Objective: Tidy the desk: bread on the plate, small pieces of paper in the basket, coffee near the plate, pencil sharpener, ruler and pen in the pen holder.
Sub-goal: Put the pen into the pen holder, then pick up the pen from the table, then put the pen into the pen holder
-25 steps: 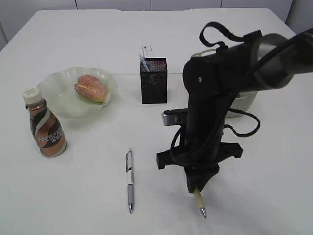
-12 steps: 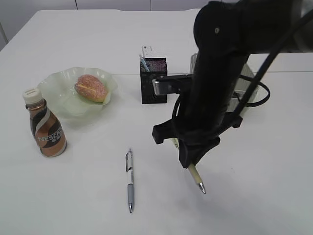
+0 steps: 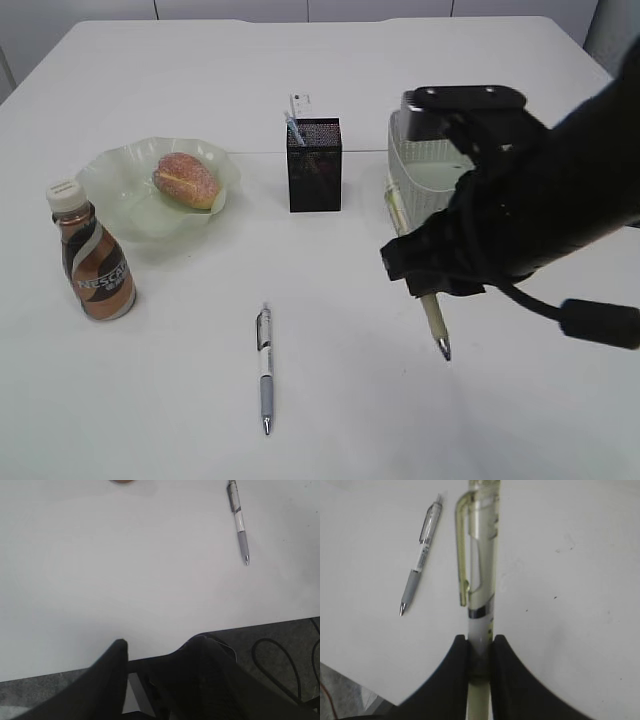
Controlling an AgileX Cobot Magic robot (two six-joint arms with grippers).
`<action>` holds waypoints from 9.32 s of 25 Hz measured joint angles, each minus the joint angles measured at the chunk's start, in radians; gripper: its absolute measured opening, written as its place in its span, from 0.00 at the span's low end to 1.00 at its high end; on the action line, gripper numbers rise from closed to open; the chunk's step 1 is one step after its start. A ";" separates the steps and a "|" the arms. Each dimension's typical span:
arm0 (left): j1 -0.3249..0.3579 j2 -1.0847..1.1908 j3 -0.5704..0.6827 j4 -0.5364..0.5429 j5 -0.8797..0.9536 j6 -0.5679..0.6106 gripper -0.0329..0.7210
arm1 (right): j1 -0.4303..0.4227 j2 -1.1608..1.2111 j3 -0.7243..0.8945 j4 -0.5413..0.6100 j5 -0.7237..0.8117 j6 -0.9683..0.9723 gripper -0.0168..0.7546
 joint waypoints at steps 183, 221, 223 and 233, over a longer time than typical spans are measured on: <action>-0.526 1.367 -0.510 0.062 -0.486 -0.435 0.41 | -0.128 0.050 -0.321 -0.033 0.537 -0.037 0.34; -0.555 1.126 -0.663 0.147 -0.045 -0.131 0.13 | -0.128 0.050 -0.321 0.011 0.537 -0.035 0.34; -0.570 1.041 -0.594 0.174 -0.047 -0.138 0.13 | -0.128 0.050 -0.321 0.031 0.537 -0.035 0.34; -0.583 0.484 -0.125 0.309 -0.612 -0.165 0.13 | -0.128 0.050 -0.321 0.043 0.537 -0.033 0.34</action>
